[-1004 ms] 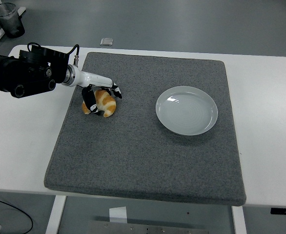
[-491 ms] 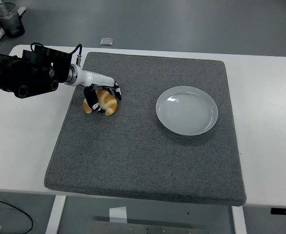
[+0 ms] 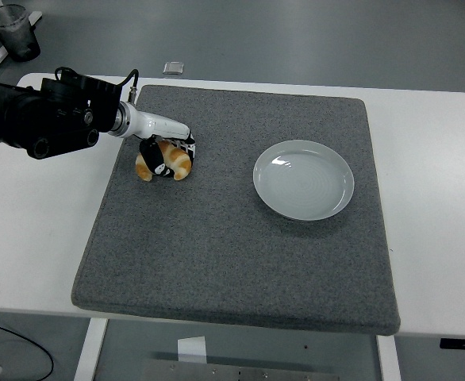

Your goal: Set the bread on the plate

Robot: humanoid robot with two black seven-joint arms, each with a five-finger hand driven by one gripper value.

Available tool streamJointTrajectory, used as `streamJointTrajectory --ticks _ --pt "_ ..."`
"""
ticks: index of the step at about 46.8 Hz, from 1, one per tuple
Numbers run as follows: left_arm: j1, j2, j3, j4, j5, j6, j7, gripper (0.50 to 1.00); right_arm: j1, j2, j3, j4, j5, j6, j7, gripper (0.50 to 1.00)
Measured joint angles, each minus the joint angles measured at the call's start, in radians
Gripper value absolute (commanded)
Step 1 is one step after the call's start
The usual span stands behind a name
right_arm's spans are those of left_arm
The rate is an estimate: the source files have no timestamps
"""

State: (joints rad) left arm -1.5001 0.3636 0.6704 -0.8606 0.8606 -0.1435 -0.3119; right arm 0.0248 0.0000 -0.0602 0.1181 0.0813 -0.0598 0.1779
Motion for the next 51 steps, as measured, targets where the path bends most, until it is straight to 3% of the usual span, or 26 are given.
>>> streamJointTrajectory --ticks 19,51 --pt "-0.023 0.000 -0.007 0.000 -0.002 0.000 0.001 0.500 0.001 0.000 0.000 0.000 0.000 0.000 0.000 0.932" --pt "-0.240 0.037 -0.042 -0.039 -0.024 -0.014 -0.008 0.500 0.000 0.000 0.000 0.000 0.000 0.000 0.000 0.932"
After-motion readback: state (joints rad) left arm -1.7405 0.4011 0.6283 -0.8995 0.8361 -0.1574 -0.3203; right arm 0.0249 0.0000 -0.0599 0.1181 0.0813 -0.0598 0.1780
